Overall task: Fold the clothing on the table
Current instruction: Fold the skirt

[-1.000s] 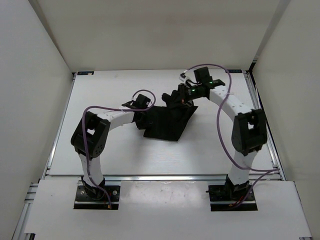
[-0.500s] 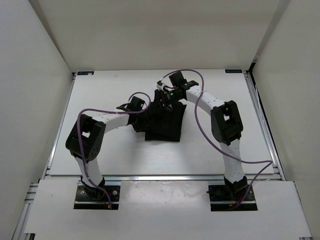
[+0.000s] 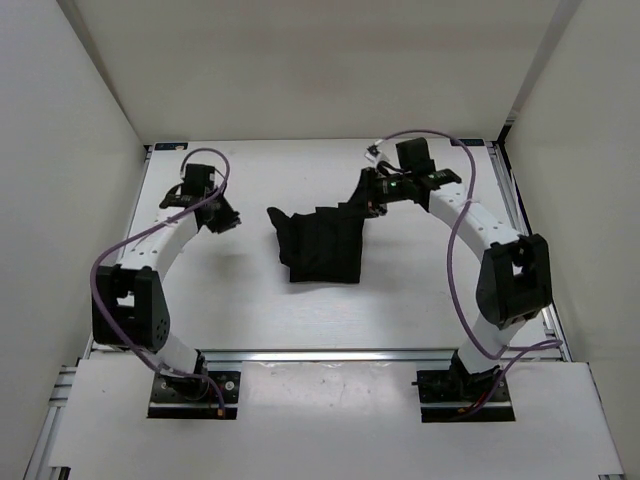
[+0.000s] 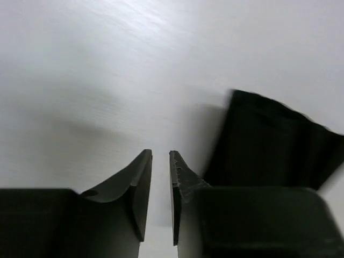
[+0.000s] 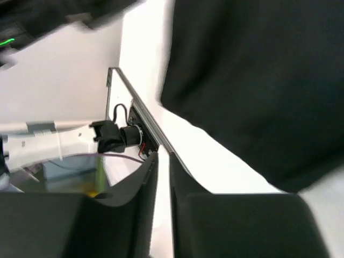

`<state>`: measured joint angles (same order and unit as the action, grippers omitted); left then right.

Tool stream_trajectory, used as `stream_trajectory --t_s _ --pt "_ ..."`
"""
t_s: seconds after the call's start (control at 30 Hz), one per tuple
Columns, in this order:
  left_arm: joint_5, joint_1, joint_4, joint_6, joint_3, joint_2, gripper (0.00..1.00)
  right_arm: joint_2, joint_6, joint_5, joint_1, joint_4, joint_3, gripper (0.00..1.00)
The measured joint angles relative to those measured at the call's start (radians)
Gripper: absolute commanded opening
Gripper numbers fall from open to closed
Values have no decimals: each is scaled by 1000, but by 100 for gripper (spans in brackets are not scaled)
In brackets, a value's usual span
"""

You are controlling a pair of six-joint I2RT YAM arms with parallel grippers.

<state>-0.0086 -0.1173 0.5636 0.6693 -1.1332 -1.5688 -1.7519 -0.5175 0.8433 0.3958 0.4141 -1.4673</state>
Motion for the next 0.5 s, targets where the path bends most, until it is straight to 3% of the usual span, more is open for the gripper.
stream_trajectory --t_s 0.1,0.27,0.37,0.5 --pt "134 -42 -23 19 -48 49 24 1 -28 -8 -39 -33 117 13" --pt "383 -225 -186 111 -59 42 23 -132 -59 -11 -37 -59 148 13" --pt "465 -278 -276 166 34 31 20 -160 -80 -9 -36 -82 148 14" --pt "472 -244 -297 207 242 21 19 -161 -101 3 -44 -116 138 15"
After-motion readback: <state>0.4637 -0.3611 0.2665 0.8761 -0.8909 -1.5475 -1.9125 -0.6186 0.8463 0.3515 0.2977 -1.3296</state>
